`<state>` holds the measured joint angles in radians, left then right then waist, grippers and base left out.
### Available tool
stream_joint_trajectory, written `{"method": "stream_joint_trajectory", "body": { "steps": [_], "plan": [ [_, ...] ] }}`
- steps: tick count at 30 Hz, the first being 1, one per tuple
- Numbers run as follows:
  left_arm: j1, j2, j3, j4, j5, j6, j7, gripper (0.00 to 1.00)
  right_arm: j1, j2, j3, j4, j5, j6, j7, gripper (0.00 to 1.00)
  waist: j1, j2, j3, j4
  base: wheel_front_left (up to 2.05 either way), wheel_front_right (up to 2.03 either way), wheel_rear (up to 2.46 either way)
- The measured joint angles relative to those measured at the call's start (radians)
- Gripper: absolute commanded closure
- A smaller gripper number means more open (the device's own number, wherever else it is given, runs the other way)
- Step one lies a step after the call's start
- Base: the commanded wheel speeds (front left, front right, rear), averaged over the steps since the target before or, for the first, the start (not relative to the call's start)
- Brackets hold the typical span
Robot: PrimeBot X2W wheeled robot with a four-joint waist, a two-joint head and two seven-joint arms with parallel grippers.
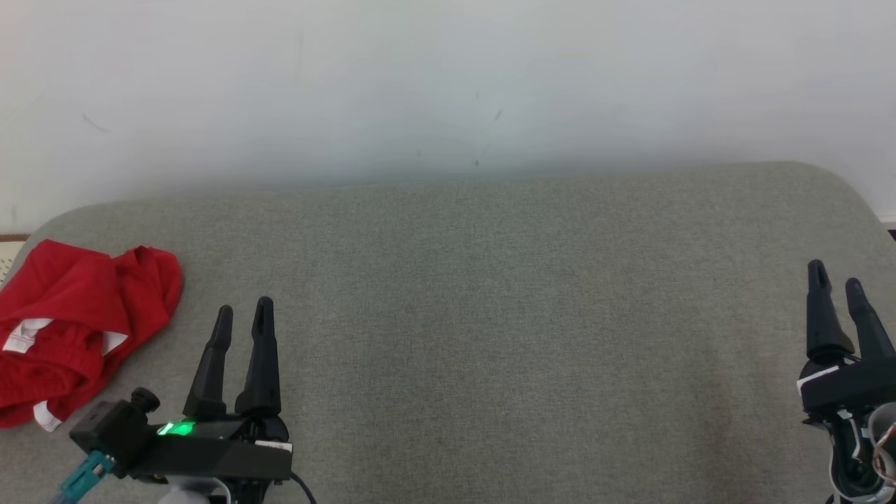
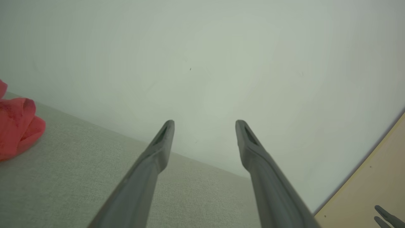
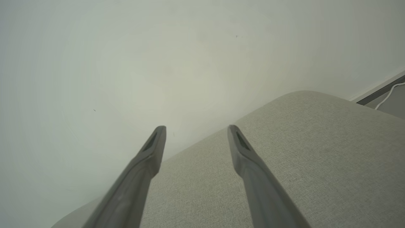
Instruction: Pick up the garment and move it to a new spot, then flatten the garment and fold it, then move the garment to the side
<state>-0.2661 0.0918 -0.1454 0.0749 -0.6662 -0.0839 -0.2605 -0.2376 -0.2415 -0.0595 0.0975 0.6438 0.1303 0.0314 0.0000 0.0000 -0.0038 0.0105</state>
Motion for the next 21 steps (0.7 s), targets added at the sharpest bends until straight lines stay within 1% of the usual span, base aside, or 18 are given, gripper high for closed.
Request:
{"method": "stream_joint_trajectory", "body": {
  "steps": [1, 7, 21],
  "plan": [
    [0.000, 0.000, 0.000, 0.000, 0.000, 0.000, 0.000, 0.00, 0.000, 0.000, 0.000, 0.000, 0.000, 0.000, 0.000, 0.00, 0.0000, 0.0000, 0.000, 0.000, 0.00, 0.00, 0.00],
    [0.015, 0.008, 0.020, 0.010, 0.091, 0.016, 0.004, 0.00, 0.003, -0.007, 0.058, -0.004, -0.076, 0.000, -0.028, 0.00, 0.0000, 0.0000, -0.005, 0.002, 0.00, 0.00, 0.00],
    [0.066, -0.001, 0.062, 0.018, 0.236, 0.055, 0.049, 0.00, 0.030, -0.005, 0.152, -0.004, -0.223, 0.000, -0.082, 0.00, 0.0000, 0.0000, -0.008, 0.006, 0.00, 0.00, 0.00]
  ]
}}
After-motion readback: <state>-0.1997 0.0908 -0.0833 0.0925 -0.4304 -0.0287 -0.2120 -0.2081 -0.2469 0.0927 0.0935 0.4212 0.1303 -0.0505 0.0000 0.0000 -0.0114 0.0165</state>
